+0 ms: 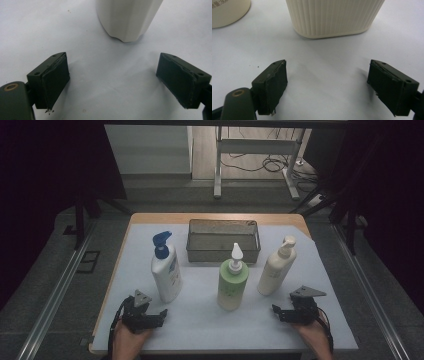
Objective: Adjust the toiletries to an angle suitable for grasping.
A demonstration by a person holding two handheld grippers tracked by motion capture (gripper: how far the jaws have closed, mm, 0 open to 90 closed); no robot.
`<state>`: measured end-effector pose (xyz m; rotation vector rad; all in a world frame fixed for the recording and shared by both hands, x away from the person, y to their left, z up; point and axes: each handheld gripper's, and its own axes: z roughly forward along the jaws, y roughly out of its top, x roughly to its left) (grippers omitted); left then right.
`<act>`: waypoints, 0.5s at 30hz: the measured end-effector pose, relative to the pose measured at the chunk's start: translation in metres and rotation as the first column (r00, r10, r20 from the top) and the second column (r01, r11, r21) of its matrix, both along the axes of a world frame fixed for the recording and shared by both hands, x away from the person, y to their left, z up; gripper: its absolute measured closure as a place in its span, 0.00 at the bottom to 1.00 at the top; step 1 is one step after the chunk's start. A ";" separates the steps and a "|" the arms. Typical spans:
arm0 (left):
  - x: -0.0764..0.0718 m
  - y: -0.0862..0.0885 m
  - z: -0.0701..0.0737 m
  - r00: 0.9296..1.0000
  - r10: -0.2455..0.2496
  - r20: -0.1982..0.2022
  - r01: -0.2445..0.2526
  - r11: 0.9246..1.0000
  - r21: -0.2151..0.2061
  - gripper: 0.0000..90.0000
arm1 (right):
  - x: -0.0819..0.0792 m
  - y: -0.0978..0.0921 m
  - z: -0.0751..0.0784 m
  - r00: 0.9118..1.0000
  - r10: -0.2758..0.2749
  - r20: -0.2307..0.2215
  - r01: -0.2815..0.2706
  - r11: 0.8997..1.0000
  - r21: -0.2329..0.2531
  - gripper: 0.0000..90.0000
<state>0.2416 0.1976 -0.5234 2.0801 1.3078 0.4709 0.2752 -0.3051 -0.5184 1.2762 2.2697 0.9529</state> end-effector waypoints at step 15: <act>0.000 0.000 0.000 1.000 0.001 -0.001 -0.001 1.000 -0.002 0.12 | 0.002 -0.005 0.011 1.000 -0.010 -0.015 0.010 0.999 0.041 0.46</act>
